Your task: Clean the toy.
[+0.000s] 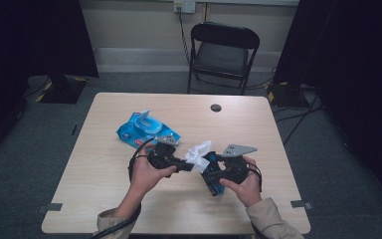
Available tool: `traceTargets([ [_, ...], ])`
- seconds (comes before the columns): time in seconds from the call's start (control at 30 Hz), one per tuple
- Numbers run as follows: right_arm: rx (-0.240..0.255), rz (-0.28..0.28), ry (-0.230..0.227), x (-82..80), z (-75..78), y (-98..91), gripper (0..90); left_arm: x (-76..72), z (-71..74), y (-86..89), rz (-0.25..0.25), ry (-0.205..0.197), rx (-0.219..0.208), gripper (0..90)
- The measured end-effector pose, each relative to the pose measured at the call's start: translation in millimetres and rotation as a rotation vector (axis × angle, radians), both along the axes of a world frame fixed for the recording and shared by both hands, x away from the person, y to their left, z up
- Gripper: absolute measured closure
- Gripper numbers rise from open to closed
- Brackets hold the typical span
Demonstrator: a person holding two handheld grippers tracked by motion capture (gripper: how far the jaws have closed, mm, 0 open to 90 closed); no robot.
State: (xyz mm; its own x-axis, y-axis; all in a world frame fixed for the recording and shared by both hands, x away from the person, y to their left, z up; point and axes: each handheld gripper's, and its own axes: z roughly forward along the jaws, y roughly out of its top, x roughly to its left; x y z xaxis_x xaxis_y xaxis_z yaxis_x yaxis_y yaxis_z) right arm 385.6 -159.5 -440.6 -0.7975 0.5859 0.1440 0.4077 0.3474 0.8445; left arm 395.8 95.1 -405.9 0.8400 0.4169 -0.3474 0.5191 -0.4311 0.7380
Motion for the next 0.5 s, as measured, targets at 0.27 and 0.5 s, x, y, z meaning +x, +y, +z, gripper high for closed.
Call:
traceTargets([
  [0.27, 0.017, -0.004, -0.004, 0.2, 2.9, -3.7, 25.5, 0.8, -1.0, 9.7, 0.016, 0.007, -0.029, 85.6],
  [0.5, 0.029, 0.017, -0.024, -4.2, 12.7, -1.9, 25.5, 16.7, 19.9, 27.9, 0.121, -0.010, -0.148, 85.6],
])
